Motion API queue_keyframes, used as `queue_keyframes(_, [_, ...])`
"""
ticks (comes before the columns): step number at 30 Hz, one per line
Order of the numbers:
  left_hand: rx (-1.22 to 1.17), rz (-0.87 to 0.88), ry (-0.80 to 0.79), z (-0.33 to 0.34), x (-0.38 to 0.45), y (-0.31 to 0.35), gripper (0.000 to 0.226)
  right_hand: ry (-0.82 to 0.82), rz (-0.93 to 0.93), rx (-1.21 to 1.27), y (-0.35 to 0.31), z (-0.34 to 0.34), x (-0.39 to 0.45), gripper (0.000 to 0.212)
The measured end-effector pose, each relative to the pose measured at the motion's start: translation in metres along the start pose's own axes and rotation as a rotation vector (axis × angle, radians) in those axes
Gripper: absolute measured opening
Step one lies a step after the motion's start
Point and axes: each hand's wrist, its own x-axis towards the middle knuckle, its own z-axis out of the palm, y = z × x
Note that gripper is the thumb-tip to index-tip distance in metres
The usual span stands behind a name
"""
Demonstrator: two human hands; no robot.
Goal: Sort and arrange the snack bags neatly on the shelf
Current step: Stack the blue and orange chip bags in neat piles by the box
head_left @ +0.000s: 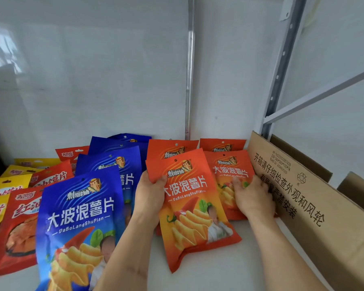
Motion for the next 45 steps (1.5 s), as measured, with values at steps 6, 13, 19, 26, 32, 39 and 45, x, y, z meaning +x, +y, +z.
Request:
queue_keyframes(6, [-0.008, -0.018, -0.012, 0.002, -0.001, 0.001, 0.022, -0.015, 0.048, -0.012, -0.002, 0.0, 0.007, 0.077])
queue_keyframes(13, [0.005, -0.028, 0.008, 0.002, -0.001, 0.002, 0.022, 0.119, 0.012, 0.195, 0.0, -0.003, 0.005, 0.07])
queue_keyframes(19, [0.03, -0.034, 0.02, 0.003, -0.003, 0.005, 0.019, 0.114, -0.083, 0.342, 0.008, -0.005, 0.014, 0.032])
queue_keyframes(26, [0.261, 0.257, 0.263, -0.004, -0.002, 0.014, 0.018, 0.146, -0.1, 0.558, 0.009, -0.023, 0.014, 0.026])
queue_keyframes(32, [0.336, 0.284, 0.321, -0.007, -0.002, 0.015, 0.024, 0.142, -0.142, 0.575, 0.012, -0.036, 0.013, 0.026])
queue_keyframes(39, [0.386, 0.322, 0.391, -0.01, -0.001, 0.015, 0.029, 0.313, -0.21, 0.568, 0.002, -0.054, 0.001, 0.029])
queue_keyframes(45, [0.415, 0.365, 0.476, -0.012, -0.005, 0.02, 0.039, 0.247, -0.185, 0.57, 0.002, -0.058, 0.001, 0.03])
